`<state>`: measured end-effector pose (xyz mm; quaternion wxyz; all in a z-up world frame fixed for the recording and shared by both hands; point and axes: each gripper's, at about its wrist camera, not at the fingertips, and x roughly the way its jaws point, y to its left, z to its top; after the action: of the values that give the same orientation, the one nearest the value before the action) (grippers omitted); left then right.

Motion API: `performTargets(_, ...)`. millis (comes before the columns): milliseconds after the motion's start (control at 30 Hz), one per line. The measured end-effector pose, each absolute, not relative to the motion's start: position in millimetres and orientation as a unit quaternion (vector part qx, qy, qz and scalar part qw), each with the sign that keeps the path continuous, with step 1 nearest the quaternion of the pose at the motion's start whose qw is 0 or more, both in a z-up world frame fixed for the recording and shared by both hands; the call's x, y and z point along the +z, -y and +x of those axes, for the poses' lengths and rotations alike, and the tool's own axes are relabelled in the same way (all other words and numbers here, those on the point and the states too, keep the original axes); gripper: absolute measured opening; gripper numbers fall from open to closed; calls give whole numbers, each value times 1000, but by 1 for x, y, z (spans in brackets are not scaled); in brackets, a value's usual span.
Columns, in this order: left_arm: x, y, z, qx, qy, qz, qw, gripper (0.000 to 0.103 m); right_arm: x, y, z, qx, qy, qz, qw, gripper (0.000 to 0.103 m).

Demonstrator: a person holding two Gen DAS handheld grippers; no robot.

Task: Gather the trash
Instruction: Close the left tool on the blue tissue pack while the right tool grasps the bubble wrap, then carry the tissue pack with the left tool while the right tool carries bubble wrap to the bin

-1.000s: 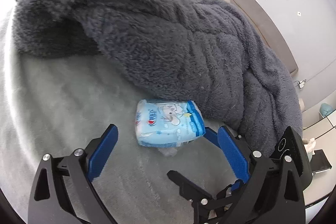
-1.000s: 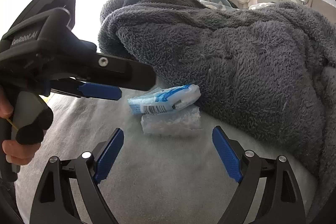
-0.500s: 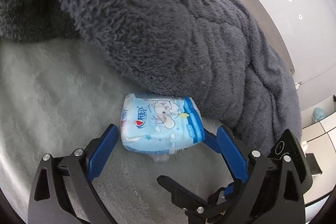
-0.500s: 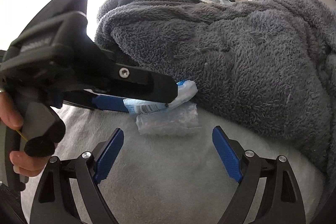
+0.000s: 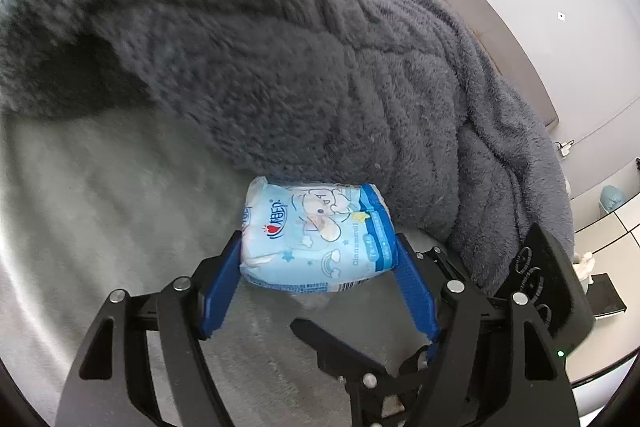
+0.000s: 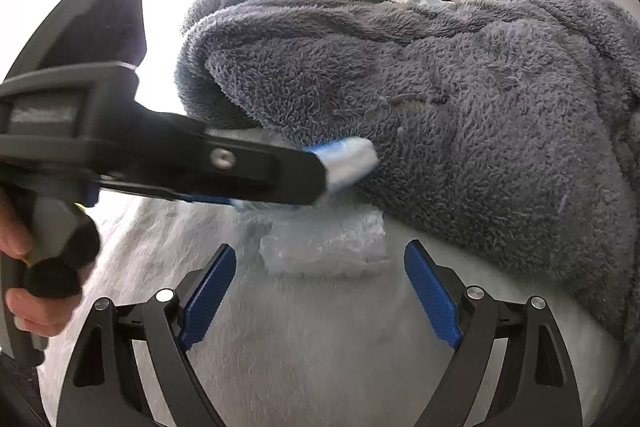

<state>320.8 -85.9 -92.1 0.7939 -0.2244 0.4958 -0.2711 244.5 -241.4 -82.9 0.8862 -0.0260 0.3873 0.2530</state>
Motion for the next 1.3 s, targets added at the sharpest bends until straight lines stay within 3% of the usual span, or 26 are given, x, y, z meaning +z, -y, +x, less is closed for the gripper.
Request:
performTargets(167,-81,75,320,-266,-487,-217,803,75,-90,235,258,241,-408,-30,880,65)
performTargets(267,-76,69,319,-264,-483,-211,808,75,-91,236,261,238,-411,-25,880,61)
performTargets(900,-39,57,261,-219,-417,-78,879,75,-47,249,202,202,-390,11,898,61)
performTargets(1300,-23,16,214,-144,-362,-53,920,75,-22,238,152,192,-375,29,906,61)
